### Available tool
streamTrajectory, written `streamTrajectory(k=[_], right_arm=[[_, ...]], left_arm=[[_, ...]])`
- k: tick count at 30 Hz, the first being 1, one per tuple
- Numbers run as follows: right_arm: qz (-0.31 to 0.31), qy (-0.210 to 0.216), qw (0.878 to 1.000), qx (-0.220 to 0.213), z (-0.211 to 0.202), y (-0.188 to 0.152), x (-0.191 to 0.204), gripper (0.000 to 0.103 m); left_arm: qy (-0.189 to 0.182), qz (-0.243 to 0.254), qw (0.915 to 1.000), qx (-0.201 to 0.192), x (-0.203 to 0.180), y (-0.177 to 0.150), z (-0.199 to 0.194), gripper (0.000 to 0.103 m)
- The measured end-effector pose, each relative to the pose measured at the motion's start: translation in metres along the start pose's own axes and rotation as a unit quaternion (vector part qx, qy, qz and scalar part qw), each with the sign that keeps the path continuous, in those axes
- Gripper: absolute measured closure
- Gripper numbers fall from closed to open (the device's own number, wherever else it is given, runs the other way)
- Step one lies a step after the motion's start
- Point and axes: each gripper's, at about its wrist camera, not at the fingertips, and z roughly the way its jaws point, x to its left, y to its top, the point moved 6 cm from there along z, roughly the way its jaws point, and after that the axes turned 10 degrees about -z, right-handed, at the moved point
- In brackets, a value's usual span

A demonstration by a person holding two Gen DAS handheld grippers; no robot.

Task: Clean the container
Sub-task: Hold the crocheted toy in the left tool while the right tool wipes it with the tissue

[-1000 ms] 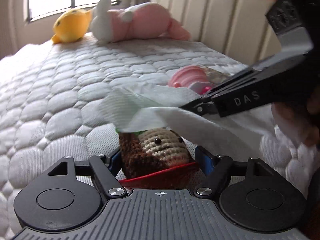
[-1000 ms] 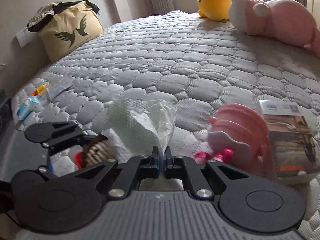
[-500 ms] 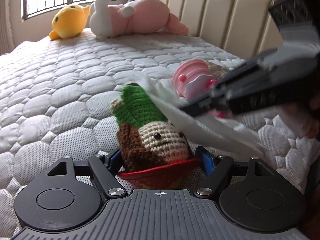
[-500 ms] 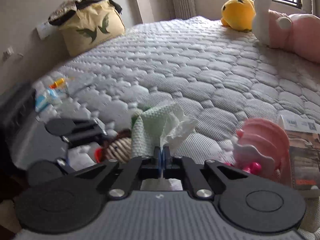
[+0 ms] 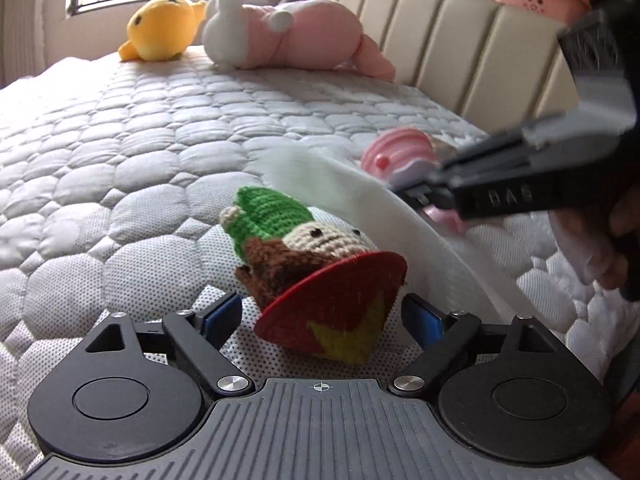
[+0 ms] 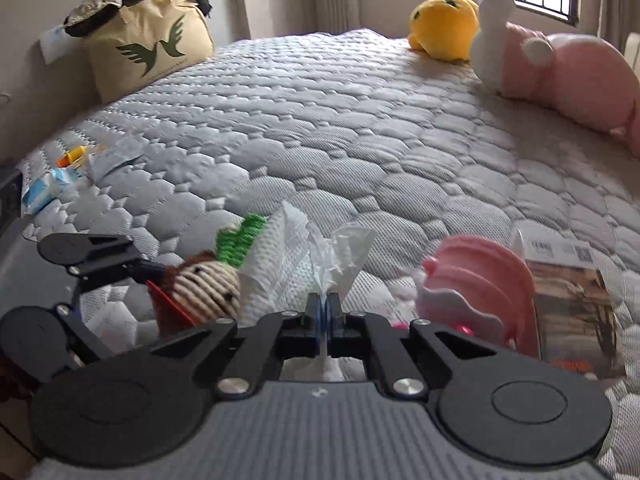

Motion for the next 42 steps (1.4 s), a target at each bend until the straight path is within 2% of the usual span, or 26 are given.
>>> streamTrajectory(k=[1, 2, 3, 4, 5, 6, 8, 10, 13, 16, 17, 18, 20, 23, 26, 28, 29, 31, 33, 38, 42], right_arm=[[0.016, 0.008, 1.0, -0.008, -0.005, -0.002, -0.005, 0.089], [0.032, 0.017, 0.999, -0.017, -0.01, -0.003, -0.01, 0.072], [0.049, 0.026, 0.998, -0.026, -0.016, -0.005, -0.015, 0.046], [0.065, 0.041, 0.996, -0.042, -0.023, -0.005, -0.018, 0.034], [0.073, 0.054, 0.995, -0.05, -0.028, -0.005, -0.017, 0.018], [0.074, 0.064, 0.994, -0.053, -0.03, -0.005, -0.015, 0.017], [0.059, 0.062, 0.996, -0.038, -0.025, -0.006, -0.005, 0.02], [0.026, 0.029, 0.999, -0.011, -0.009, -0.008, 0.007, 0.026], [-0.024, -0.022, 0.999, 0.026, 0.021, -0.016, 0.016, 0.048], [-0.098, -0.052, 0.994, 0.021, 0.031, -0.023, 0.026, 0.068], [-0.105, -0.046, 0.993, 0.02, 0.029, -0.022, 0.028, 0.098], [-0.11, -0.039, 0.993, 0.02, 0.027, -0.021, 0.03, 0.098], [-0.074, -0.02, 0.997, -0.008, 0.013, -0.011, 0.027, 0.099], [-0.017, 0.035, 0.997, -0.073, -0.015, 0.015, 0.028, 0.099], [0.034, 0.121, 0.988, -0.094, -0.017, 0.035, 0.034, 0.099], [0.041, 0.141, 0.987, -0.071, -0.001, 0.036, 0.038, 0.099], [0.039, 0.135, 0.989, -0.056, 0.007, 0.033, 0.039, 0.099], [0.037, 0.122, 0.99, -0.054, 0.014, 0.024, 0.034, 0.098], [0.063, 0.123, 0.988, -0.06, 0.008, 0.018, 0.02, 0.098], [0.097, 0.077, 0.991, -0.06, -0.01, -0.005, -0.018, 0.098], [0.13, 0.071, 0.985, -0.088, -0.035, -0.025, -0.038, 0.098]], left_arm=[[-0.003, -0.009, 1.0, -0.001, 0.002, 0.002, -0.001, 0.012], [-0.006, -0.017, 0.9998, -0.003, 0.003, 0.004, -0.001, 0.012], [-0.007, -0.017, 0.9998, -0.005, 0.003, 0.005, -0.001, 0.012], [-0.005, -0.013, 0.9999, -0.006, 0.002, 0.005, -0.001, 0.012], [-0.002, -0.008, 1.0, -0.006, 0.001, 0.005, 0.0, 0.012], [0.0, -0.002, 1.0, -0.005, -0.001, 0.005, 0.0, 0.012], [-0.001, 0.004, 1.0, -0.002, -0.004, 0.005, 0.001, 0.01], [-0.001, 0.007, 1.0, -0.001, -0.004, 0.005, 0.002, 0.01], [0.005, 0.007, 1.0, 0.0, -0.003, 0.003, 0.0, 0.01], [0.014, 0.011, 0.9999, -0.001, 0.001, -0.001, -0.005, 0.01], [0.015, 0.009, 0.9998, -0.001, 0.003, -0.002, -0.007, 0.01], [0.016, 0.007, 0.9999, -0.001, 0.005, -0.003, -0.009, 0.01], [0.018, -0.002, 0.9998, -0.003, 0.007, -0.002, -0.01, 0.01], [0.016, -0.013, 0.9998, -0.002, 0.008, 0.0, -0.008, 0.01], [0.02, -0.008, 0.9998, 0.001, 0.002, 0.002, -0.003, 0.009], [0.024, -0.004, 0.9997, 0.002, -0.002, 0.003, -0.001, 0.009], [0.024, -0.005, 0.9997, 0.003, -0.003, 0.003, -0.001, 0.009], [0.026, -0.009, 0.9996, 0.006, -0.005, 0.004, -0.001, 0.009], [0.028, -0.011, 0.9995, 0.011, -0.006, 0.004, 0.0, 0.009], [0.027, -0.03, 0.999, 0.02, -0.01, 0.01, 0.009, 0.009], [0.038, -0.038, 0.9983, 0.022, -0.017, 0.015, 0.02, 0.009]])
